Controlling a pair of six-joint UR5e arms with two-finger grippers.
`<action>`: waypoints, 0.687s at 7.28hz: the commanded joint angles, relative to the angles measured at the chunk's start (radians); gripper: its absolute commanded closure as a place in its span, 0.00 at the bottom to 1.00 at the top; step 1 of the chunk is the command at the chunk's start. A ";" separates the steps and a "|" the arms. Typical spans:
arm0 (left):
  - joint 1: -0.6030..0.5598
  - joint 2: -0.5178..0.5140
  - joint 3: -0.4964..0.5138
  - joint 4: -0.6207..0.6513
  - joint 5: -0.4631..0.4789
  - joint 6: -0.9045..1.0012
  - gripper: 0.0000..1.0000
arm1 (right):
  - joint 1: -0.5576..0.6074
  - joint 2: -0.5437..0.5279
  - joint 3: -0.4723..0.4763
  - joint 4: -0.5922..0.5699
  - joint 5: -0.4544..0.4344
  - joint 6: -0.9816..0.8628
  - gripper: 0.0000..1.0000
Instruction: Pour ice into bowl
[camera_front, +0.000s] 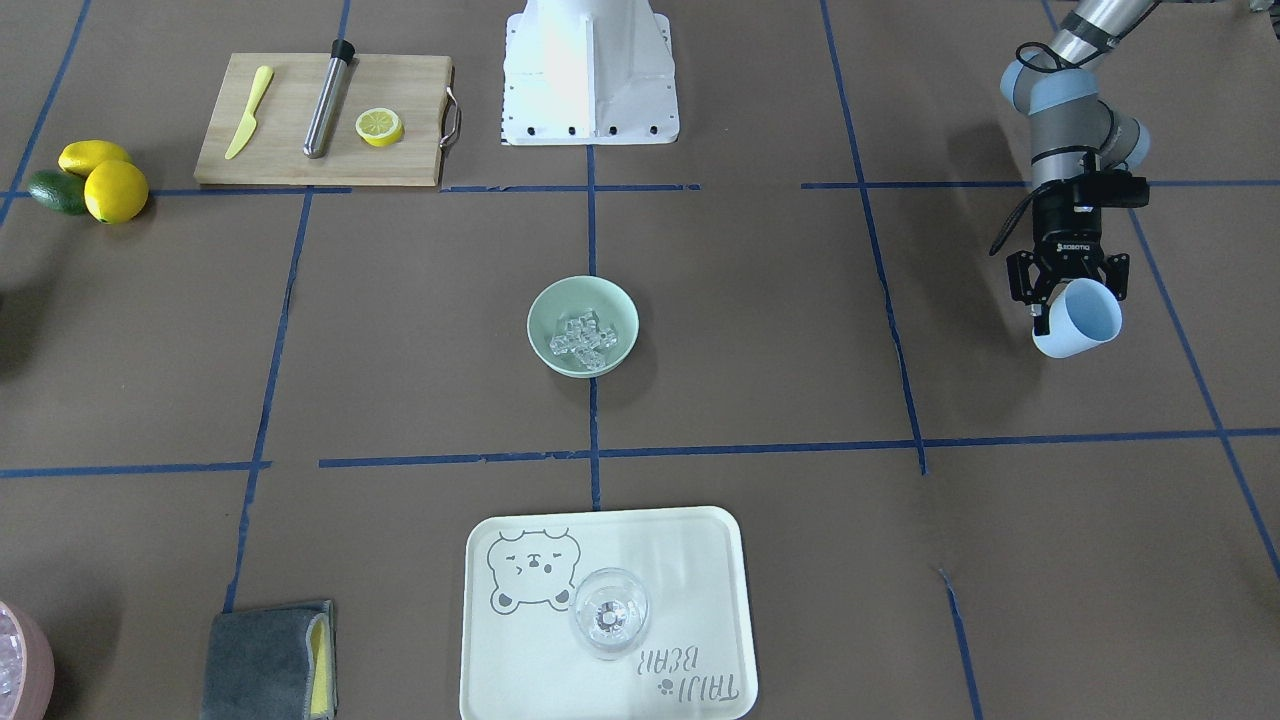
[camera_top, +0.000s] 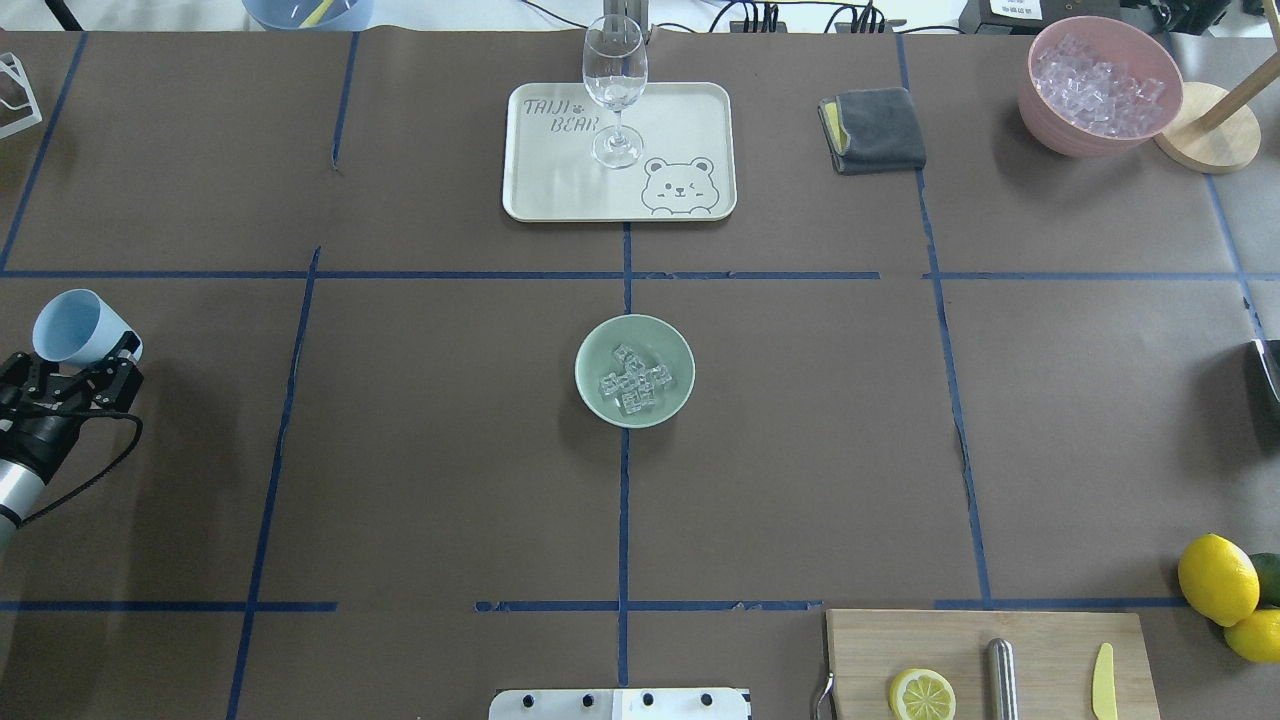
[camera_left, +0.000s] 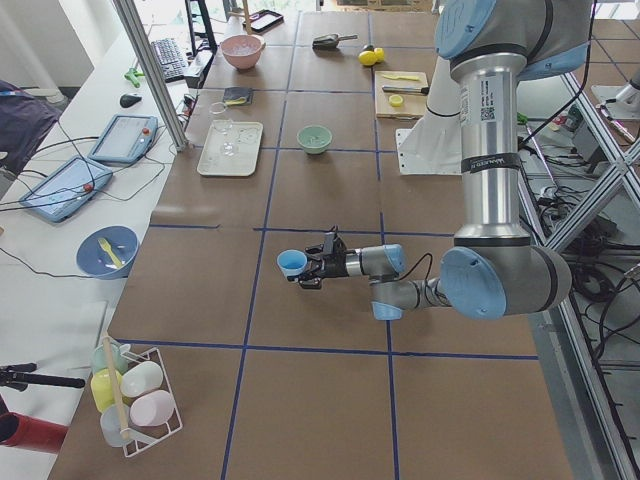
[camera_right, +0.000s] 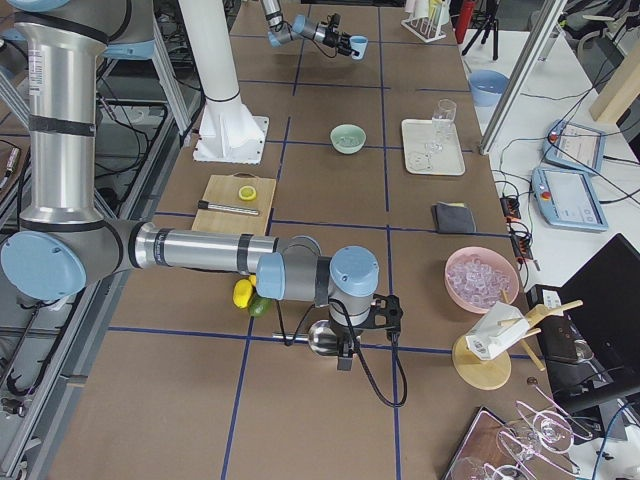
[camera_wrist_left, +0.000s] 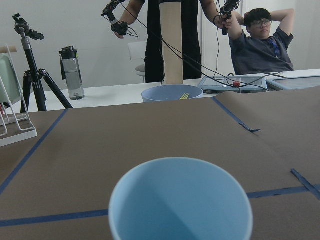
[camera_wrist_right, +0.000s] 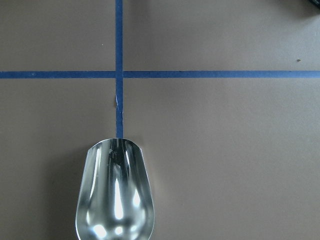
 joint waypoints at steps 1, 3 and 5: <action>0.003 -0.024 0.016 0.008 0.019 -0.009 0.96 | -0.001 0.000 -0.001 0.000 0.000 0.001 0.00; 0.005 -0.024 0.035 0.008 0.019 -0.009 0.90 | 0.000 -0.002 -0.002 0.000 0.000 0.000 0.00; 0.008 -0.025 0.036 0.011 0.020 -0.007 0.84 | 0.000 -0.002 -0.005 0.000 0.000 0.000 0.00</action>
